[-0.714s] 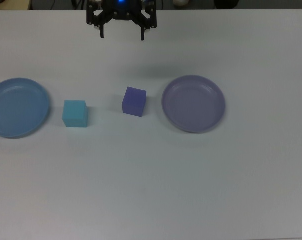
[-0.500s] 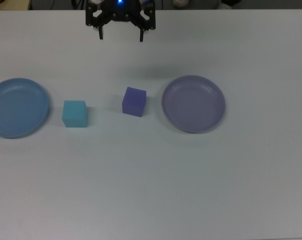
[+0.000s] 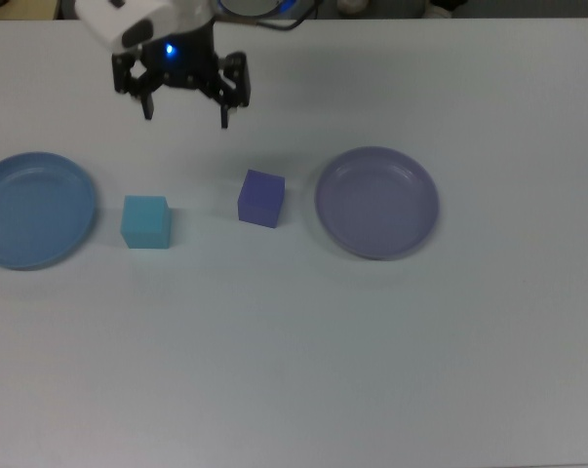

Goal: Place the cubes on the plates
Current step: 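Move the gripper down toward the light-blue cube, then lower the gripper around the light-blue cube and close it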

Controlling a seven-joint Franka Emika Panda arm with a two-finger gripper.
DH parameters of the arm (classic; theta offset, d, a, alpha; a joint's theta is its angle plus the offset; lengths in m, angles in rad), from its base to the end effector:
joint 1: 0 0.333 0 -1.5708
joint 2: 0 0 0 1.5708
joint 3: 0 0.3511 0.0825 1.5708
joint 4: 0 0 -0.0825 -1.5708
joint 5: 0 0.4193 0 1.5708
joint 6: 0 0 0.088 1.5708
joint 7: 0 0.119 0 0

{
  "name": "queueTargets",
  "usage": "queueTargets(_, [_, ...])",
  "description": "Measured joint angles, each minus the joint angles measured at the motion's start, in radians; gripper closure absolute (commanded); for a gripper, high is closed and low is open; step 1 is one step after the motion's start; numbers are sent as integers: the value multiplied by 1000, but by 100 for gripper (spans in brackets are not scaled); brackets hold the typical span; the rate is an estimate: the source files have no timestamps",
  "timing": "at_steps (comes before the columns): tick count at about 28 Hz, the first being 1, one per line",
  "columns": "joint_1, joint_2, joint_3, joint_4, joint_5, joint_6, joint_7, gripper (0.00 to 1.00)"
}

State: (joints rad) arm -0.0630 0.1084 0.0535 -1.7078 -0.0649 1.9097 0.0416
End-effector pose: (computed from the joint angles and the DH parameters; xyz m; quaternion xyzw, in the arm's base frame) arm 0.6454 -0.0129 0.5412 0.9984 -0.0165 0.0473 0.0274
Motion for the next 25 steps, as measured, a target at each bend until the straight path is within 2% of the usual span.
queueTargets(4, [-10,58,-1,-2,-31,78,0,0])
queueTargets(12, [-16,229,-8,-3,-114,237,0,0])
queueTargets(15, [-17,280,-23,-2,-138,277,0,0])
queueTargets(20, [-18,314,-63,-3,-146,303,0,0])
queueTargets(25, [-22,315,-91,-3,-151,303,0,0])
